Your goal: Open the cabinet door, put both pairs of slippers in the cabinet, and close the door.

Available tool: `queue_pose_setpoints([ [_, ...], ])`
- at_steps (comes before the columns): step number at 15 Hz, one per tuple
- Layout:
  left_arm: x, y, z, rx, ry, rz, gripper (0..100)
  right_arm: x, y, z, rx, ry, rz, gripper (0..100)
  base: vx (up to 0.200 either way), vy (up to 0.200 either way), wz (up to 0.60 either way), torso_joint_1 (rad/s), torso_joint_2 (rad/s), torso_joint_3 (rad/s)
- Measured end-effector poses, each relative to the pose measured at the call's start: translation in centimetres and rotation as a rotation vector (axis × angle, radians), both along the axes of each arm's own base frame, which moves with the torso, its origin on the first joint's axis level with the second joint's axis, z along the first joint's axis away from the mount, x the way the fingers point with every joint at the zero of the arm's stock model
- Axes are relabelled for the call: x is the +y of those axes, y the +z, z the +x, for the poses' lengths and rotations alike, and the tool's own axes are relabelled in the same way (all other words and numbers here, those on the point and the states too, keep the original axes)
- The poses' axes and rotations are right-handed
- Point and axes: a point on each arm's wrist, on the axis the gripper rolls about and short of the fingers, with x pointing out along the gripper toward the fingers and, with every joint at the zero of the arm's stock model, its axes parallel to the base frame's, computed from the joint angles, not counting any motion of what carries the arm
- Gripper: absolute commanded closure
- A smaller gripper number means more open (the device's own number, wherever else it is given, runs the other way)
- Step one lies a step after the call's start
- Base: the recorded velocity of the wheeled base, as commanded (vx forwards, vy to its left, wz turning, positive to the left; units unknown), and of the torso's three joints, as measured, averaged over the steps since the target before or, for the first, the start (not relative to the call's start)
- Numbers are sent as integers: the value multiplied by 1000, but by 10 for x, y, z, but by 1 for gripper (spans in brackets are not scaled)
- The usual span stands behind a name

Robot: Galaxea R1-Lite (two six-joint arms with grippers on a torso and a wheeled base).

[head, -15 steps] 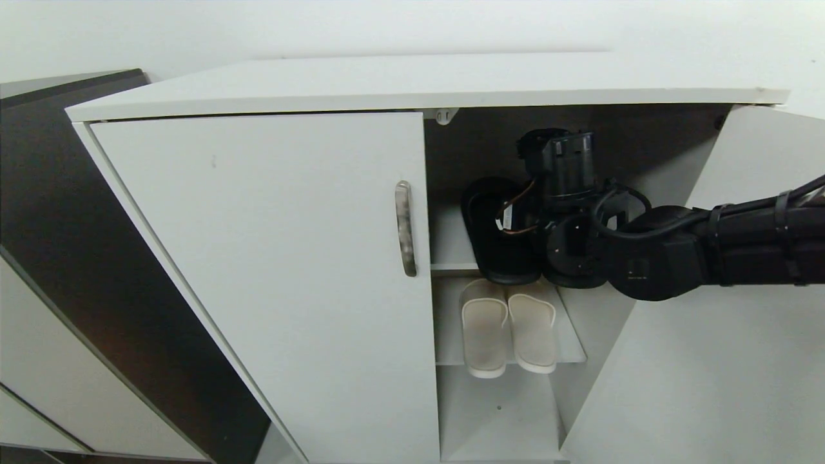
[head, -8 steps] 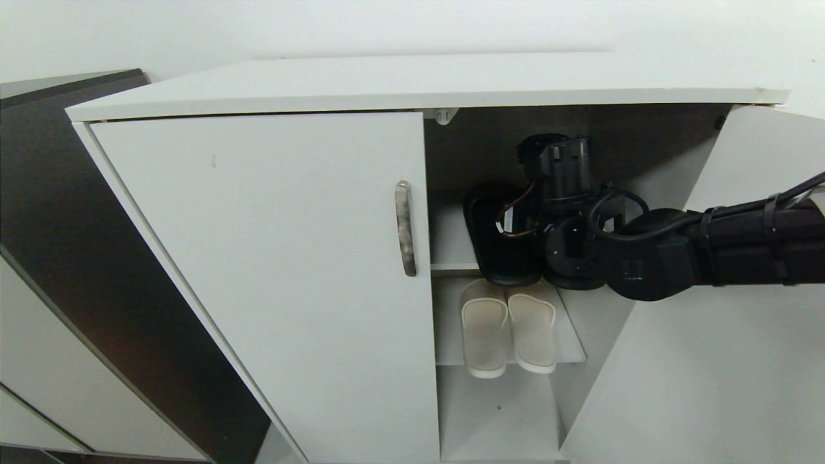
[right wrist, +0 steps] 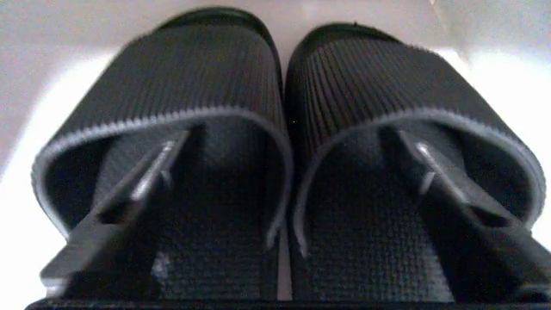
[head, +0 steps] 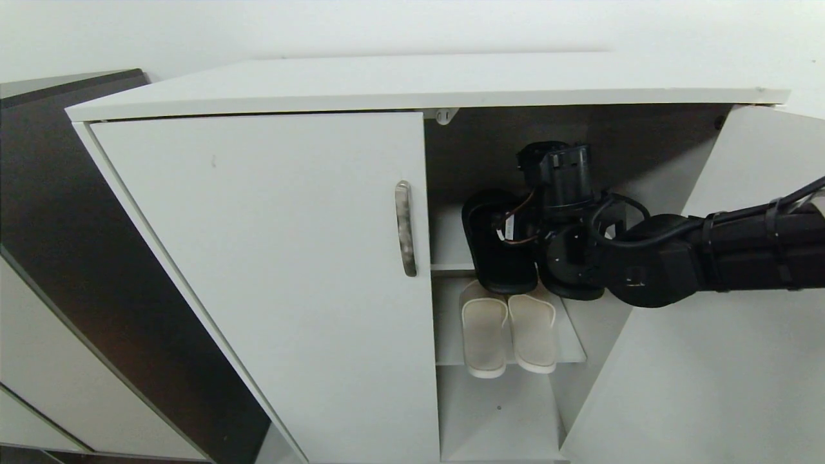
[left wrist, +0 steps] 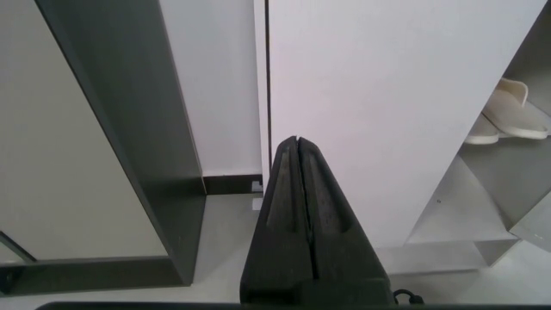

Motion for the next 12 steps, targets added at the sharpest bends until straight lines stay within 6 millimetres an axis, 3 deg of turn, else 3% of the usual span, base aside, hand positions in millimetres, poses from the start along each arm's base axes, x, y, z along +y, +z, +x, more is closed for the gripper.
queue_pose_setpoints([
  [3,0,0,0,0,-1,0,100,-2,3,-20,7,24,-7,0,0,0,0,0,0,0],
  [7,0,0,0,0,-1,0,100,-12,5,-69,1,77,-7,0,0,0,0,0,0,0],
  [8,0,0,0,0,-1,0,100,-16,3,-83,0,97,-7,100,0,0,0,0,0,0],
  [12,0,0,0,0,0,0,100,-38,-7,-134,9,185,-12,100,0,0,0,0,0,0],
])
